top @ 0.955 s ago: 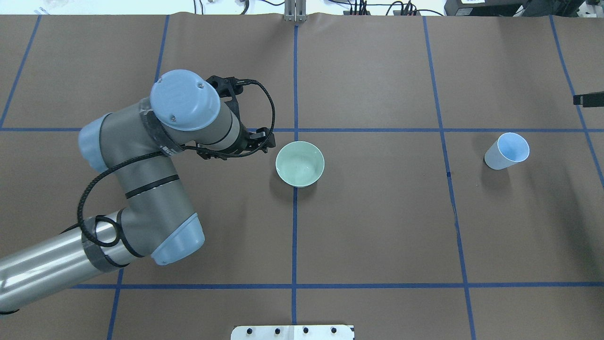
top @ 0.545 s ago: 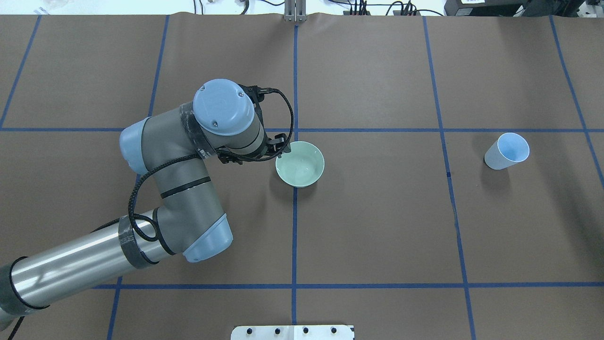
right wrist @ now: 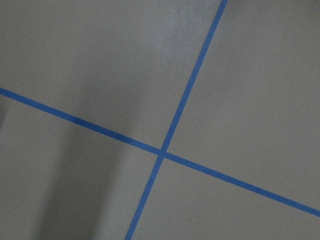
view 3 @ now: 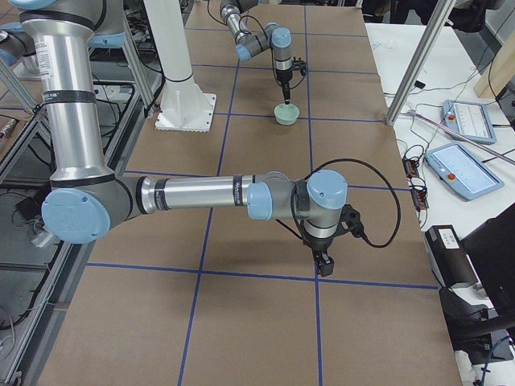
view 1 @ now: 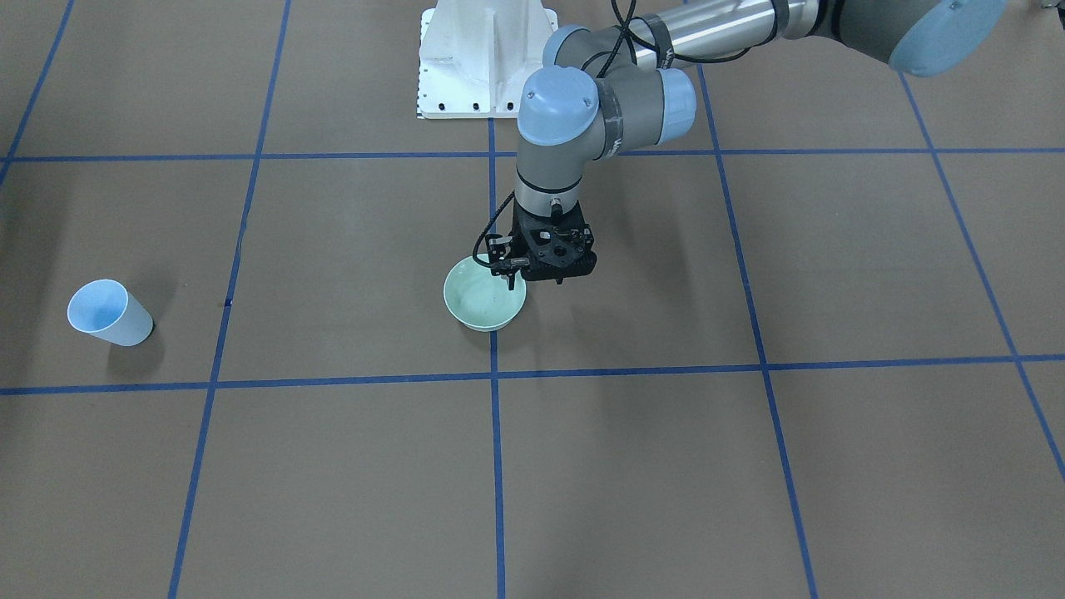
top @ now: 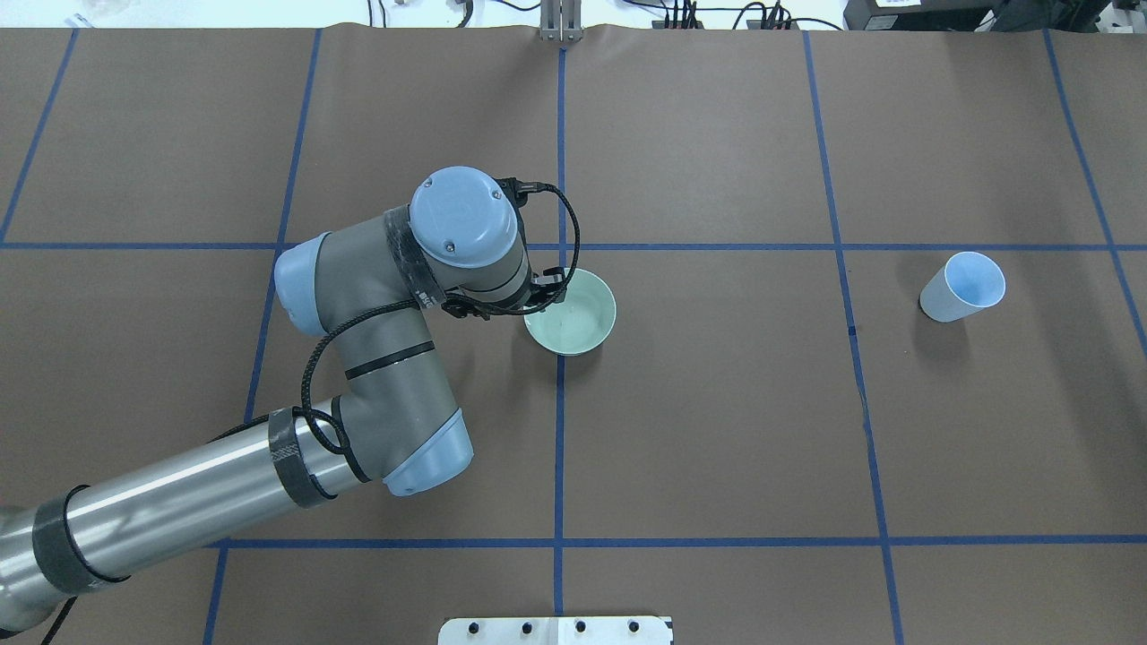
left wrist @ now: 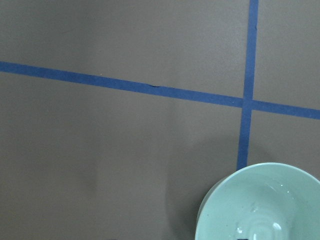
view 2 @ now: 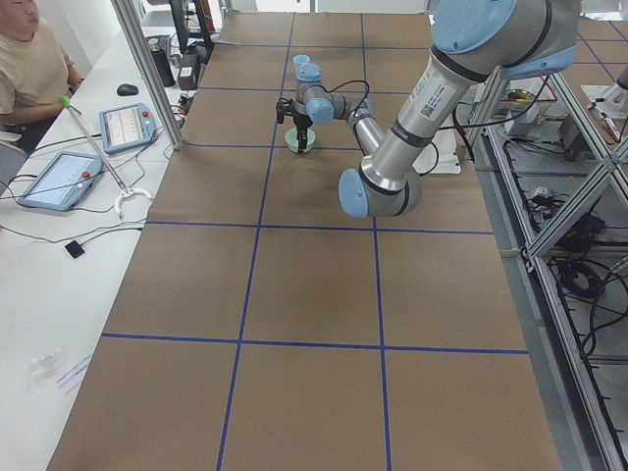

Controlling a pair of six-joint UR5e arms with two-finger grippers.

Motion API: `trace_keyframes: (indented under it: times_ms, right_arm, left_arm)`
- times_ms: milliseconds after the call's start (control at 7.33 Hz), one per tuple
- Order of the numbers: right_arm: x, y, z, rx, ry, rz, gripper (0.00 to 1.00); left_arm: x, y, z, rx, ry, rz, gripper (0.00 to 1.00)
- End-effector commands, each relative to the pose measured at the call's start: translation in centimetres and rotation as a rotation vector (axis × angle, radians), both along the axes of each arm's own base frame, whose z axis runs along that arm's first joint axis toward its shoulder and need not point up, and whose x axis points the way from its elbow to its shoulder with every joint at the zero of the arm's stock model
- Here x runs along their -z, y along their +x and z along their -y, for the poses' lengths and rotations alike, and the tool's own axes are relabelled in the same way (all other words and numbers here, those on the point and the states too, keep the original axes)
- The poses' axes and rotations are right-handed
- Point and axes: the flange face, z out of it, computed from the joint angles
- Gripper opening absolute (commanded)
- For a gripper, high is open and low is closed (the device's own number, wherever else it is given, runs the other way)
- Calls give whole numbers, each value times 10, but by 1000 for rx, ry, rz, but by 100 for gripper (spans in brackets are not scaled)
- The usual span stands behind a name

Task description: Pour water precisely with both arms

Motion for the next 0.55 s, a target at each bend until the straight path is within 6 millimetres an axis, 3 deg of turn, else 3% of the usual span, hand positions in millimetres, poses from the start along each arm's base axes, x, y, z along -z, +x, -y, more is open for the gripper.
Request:
trace_keyframes:
  times_ms: [0, 136, 273, 409]
  right_arm:
    - [-3, 1, -1, -2, -7, -1, 100]
    - [-4, 1, -2, -3, -10, -1, 100]
    - [-4, 1, -2, -5, -11, -2, 100]
    - [-4, 1, -2, -6, -10, -2, 100]
  left_arm:
    - [-7, 21, 4, -12, 5, -4, 41]
    - [-2, 24, 1, -17, 8, -9, 26]
    - [5, 25, 0, -18, 12, -17, 0]
    - [10, 25, -1, -23, 19, -23, 0]
